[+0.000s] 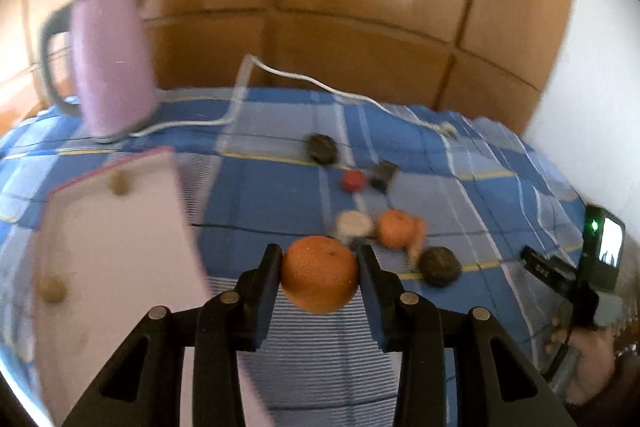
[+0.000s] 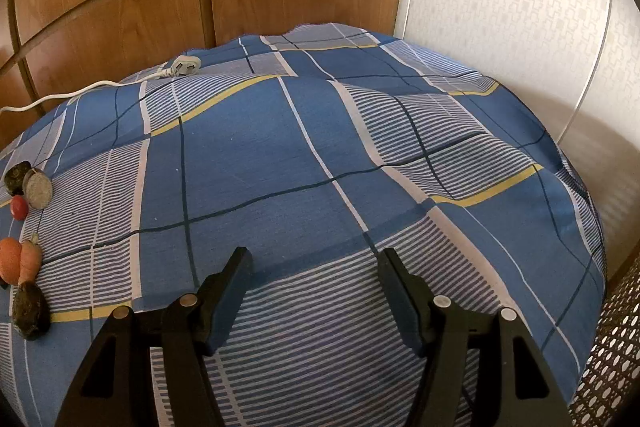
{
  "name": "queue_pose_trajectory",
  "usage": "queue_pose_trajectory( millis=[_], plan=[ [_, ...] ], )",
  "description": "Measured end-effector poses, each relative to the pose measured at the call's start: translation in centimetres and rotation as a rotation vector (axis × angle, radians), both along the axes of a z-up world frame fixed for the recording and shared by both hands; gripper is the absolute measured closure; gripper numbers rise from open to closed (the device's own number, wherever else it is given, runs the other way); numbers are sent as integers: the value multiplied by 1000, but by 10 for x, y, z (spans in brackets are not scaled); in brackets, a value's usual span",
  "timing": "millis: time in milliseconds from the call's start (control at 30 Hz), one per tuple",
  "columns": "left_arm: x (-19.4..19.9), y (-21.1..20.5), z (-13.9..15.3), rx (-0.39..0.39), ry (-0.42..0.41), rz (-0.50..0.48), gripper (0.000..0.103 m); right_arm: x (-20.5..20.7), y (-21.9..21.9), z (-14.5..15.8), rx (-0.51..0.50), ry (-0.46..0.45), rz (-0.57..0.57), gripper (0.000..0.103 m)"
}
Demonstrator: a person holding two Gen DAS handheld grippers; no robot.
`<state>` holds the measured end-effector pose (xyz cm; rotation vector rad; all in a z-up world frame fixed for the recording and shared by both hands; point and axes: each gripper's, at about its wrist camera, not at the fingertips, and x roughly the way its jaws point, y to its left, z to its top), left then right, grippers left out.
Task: Organize fruits
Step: 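Carry the orange into the tray and open the left gripper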
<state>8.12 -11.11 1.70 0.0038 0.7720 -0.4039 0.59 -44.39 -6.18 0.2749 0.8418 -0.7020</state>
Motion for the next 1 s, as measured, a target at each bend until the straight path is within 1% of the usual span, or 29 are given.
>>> queue_pose_trajectory(
  millis=[100,233,333,467,700,767,800,833,1000],
  plan=[
    [-1,32,7,-1,-10,89,64,0,0,0,-1,2,-1,37],
    [3,67,6,6,5,186,64,1,1,1,-3,4,1,37],
    [13,96,-3,14,38,268,64,1,1,1,-7,7,1,37],
    [23,123,-17,26,71,343,64,2,2,0,-13,12,1,37],
    [37,147,-42,64,126,421,61,3,3,0,-25,22,2,37],
    [35,152,-46,56,128,437,50,4,3,0,-28,24,2,37],
    [34,153,-46,52,127,446,43,4,4,0,-29,25,2,37],
    [31,155,-46,43,119,454,41,4,4,0,-30,26,3,37],
    [18,154,-39,38,80,454,41,3,3,0,-33,25,5,37]
  ],
)
